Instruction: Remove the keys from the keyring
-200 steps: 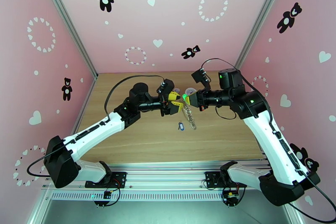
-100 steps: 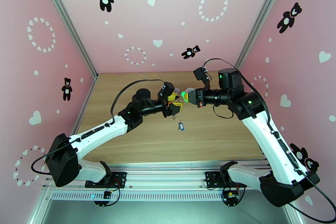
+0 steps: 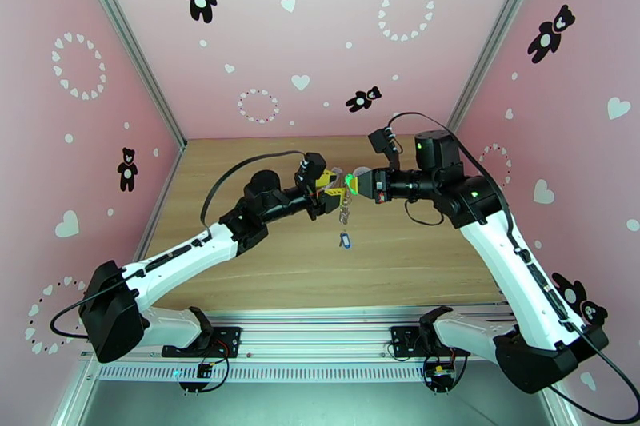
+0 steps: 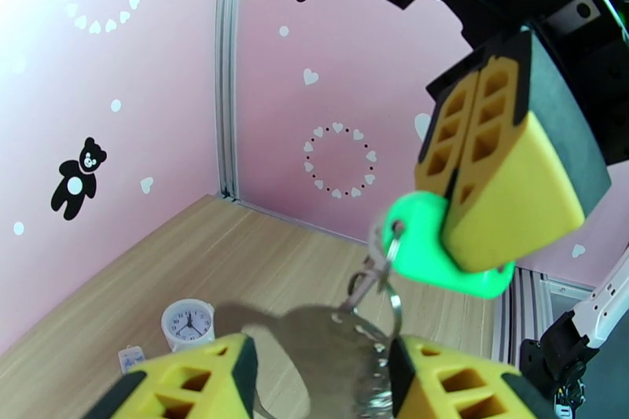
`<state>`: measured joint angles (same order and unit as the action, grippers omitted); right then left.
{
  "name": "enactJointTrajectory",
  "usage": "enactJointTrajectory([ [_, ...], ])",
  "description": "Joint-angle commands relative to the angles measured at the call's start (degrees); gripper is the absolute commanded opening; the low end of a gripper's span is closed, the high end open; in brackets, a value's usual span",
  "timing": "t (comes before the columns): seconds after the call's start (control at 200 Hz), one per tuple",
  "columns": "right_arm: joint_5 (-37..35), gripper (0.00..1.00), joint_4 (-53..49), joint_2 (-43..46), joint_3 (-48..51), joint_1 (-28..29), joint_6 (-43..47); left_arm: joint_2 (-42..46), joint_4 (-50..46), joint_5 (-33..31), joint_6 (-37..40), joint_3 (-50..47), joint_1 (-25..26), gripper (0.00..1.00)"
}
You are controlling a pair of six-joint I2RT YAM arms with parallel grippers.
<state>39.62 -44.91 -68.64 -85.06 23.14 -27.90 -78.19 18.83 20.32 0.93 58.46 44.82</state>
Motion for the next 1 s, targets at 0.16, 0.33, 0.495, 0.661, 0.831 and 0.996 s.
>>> enactJointTrajectory([
  [0.16,0.56,0.0,1.31,0.67,-0.47,-0.1,-0.95,0.21,-0.77,0.93,1.14,2.63,0.18,0.48],
  [0.33,0.81,0.0,1.75,0.82,0.06,-0.07,-1.43,-0.29,-0.46,0.67,1.53,3.32,0.18,0.49],
  [0.495,0.65,0.0,1.87,1.06,0.1,-0.11,-1.58,-1.06,-0.65,-1.08,2.5,3.81,0.18,0.44],
  [0.661,0.91,0.0,1.75,1.23,-0.02,-0.1,-1.7,-1.89,-0.7,-2.79,3.15,4.29,0.17,0.42],
  [0.831,0.47,0.0,1.42,1.43,0.07,-0.01,-1.65,-1.91,-0.56,-4.26,5.25,3.99,0.18,0.46],
  [0.996,0.14,0.0,1.58,1.13,-0.19,-0.06,-1.89,-2.65,-2.08,-2.5,7.95,5.0,0.56,0.47],
])
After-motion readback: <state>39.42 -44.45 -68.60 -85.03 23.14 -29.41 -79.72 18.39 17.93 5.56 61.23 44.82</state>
